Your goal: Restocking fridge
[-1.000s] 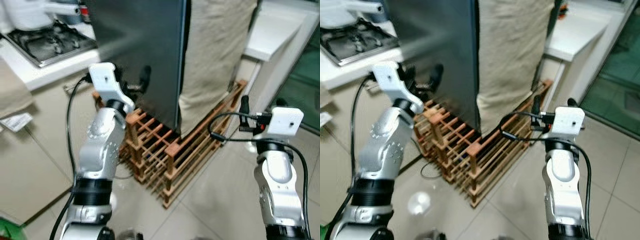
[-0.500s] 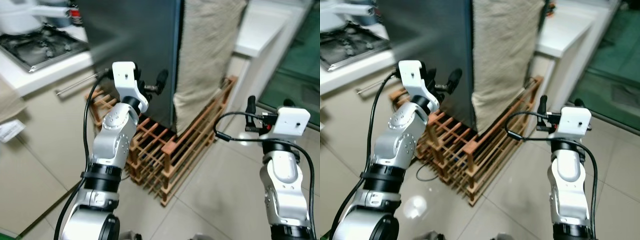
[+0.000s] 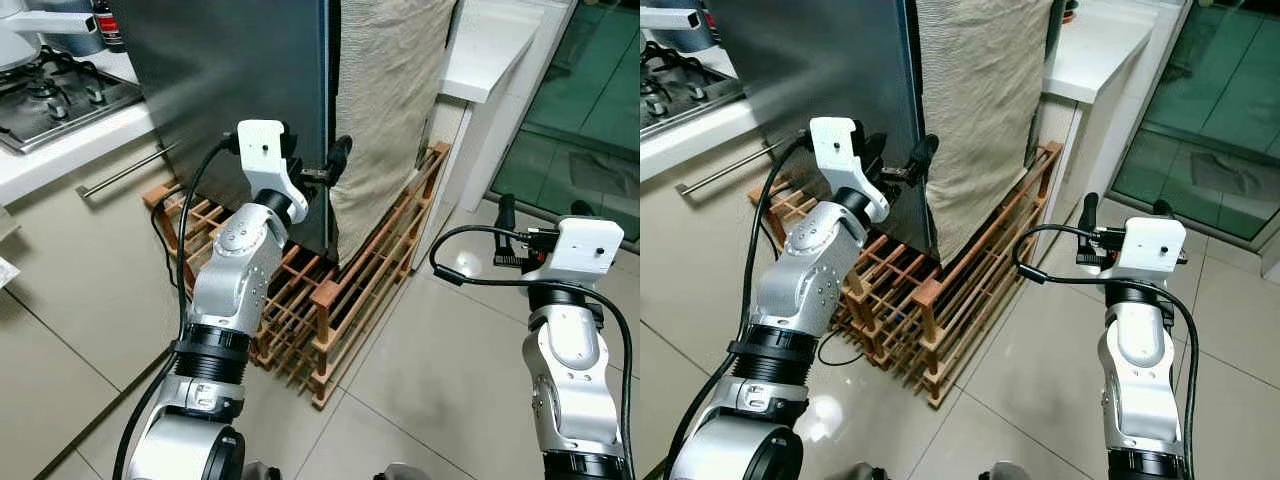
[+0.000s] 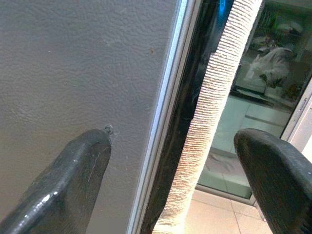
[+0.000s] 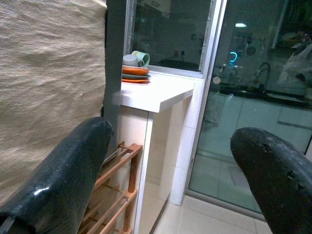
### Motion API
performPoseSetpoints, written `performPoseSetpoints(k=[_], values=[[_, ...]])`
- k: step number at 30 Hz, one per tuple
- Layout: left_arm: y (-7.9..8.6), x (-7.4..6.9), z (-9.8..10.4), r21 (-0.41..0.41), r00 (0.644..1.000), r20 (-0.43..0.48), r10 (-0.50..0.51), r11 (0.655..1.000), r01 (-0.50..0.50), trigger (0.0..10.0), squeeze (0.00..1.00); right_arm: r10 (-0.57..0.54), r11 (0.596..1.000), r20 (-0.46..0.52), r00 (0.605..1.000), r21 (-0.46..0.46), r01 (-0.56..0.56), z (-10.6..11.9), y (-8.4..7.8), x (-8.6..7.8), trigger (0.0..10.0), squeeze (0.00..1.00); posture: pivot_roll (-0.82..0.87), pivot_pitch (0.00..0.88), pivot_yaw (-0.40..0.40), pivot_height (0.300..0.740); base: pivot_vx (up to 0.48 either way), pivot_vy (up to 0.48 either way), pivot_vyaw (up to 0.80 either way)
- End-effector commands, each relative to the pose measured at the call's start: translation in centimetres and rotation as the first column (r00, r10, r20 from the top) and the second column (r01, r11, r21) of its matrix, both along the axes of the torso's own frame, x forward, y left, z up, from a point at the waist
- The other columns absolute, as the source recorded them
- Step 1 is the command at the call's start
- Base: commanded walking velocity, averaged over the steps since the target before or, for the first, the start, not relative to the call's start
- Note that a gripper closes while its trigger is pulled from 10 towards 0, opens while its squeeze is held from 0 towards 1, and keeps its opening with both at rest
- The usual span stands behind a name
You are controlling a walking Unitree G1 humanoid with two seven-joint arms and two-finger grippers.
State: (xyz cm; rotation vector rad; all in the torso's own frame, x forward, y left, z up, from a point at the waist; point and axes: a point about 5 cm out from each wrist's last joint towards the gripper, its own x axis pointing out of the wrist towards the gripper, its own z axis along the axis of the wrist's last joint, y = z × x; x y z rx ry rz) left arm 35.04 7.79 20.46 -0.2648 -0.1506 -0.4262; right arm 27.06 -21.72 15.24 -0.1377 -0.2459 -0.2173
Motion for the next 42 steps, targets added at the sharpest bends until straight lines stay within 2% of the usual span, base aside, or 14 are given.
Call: performPoseSetpoints(k=[1, 8, 14, 24, 27, 31, 33, 38, 40, 41, 42], values=[[-0.4, 0.4, 0.6, -0.004, 1.0, 0.01, -0.019, 1.0, 0.019, 10.0, 0.0, -0.002, 1.0, -0.015, 1.0, -0.006, 0.002, -0.3, 0.1, -0.2, 10.0, 0.0, -0.17, 0.0, 0.038, 0.711, 0.0, 0.0, 0.0], [-1.8, 1.1, 1.3, -0.014, 0.999, 0.008, -0.054, 0.998, 0.054, 10.0, 0.0, 0.003, 1.0, -0.022, 1.0, 0.001, -0.003, -0.4, -0.1, -0.5, 10.0, 0.0, -0.18, 0.0, 0.035, 0.711, 0.0, 0.0, 0.0], [-3.1, 1.5, 2.1, -0.056, 0.995, 0.006, -0.096, 0.994, 0.096, 10.0, 0.0, -0.002, 1.0, -0.028, 1.0, 0.001, 0.002, -0.5, -0.1, -0.8, 10.0, 0.0, -0.2, 0.0, 0.038, 0.711, 0.0, 0.0, 0.0], [-4.5, 2.3, 1.9, -0.078, 0.993, -0.032, -0.117, 0.99, 0.114, 10.0, 0.0, -0.005, 1.0, -0.038, 0.999, 0.002, 0.005, -0.7, -0.2, -0.9, 10.0, 0.0, -0.21, 0.0, 0.042, 0.711, 0.0, 0.0, 0.0], [-5.6, 2.7, 1.6, -0.078, 0.989, -0.065, -0.135, 0.989, 0.129, 10.0, 0.0, -0.004, 1.0, -0.041, 0.999, 0.003, 0.004, -0.7, -0.1, -0.9, 10.0, 0.0, -0.21, 0.0, 0.047, 0.711, 0.0, 0.0, 0.0], [-7.1, 2.5, 1.5, -0.071, 0.977, -0.059, -0.204, 0.977, 0.2, 10.0, 0.0, -0.001, 1.0, -0.047, 0.999, 0.008, 0.002, -0.8, 0.0, -0.8, 10.0, 0.0, -0.21, 0.0, 0.047, 0.711, 0.0, 0.0, 0.0], [-8.2, 2.3, 1.5, -0.077, 0.962, -0.058, -0.266, 0.962, 0.261, 10.0, 0.0, 0.002, 1.0, -0.06, 0.998, 0.017, -0.001, -1.0, 0.0, -0.8, 10.0, 0.0, -0.21, 0.0, 0.047, 0.711, 0.0, 0.0, 0.0], [-10.9, 1.2, 2.1, -0.14, 0.904, -0.018, -0.426, 0.897, 0.42, 10.0, 0.0, 0.0, 0.999, -0.085, 0.996, 0.033, 0.003, -1.4, -0.2, -0.9, 10.0, 0.0, -0.21, 0.0, 0.047, 0.711, 0.0, 0.0, 0.0], [-12.3, 0.5, 2.5, -0.17, 0.869, 0.008, -0.494, 0.856, 0.488, 10.0, 0.0, -0.003, 0.999, -0.089, 0.996, 0.035, 0.006, -1.5, -0.3, -0.9, 10.0, 0.0, -0.21, 0.0, 0.047, 0.711, 0.0, 0.0, 0.0], [-13.5, -0.4, 2.8, -0.218, 0.822, 0.04, -0.569, 0.798, 0.563, 10.0, 0.0, -0.005, 0.999, -0.092, 0.996, 0.038, 0.009, -1.5, -0.3, -0.9, 10.0, 0.0, -0.21, 0.0, 0.047, 0.711, 0.0, 0.0, 0.0], [-14.4, -1.2, 2.9, -0.207, 0.78, 0.065, -0.623, 0.756, 0.621, 10.0, 0.0, -0.006, 0.999, -0.093, 0.996, 0.039, 0.01, -1.6, -0.3, -0.9, 10.0, 0.0, -0.21, 0.0, 0.047, 0.711, 0.0, 0.0, 0.0]])
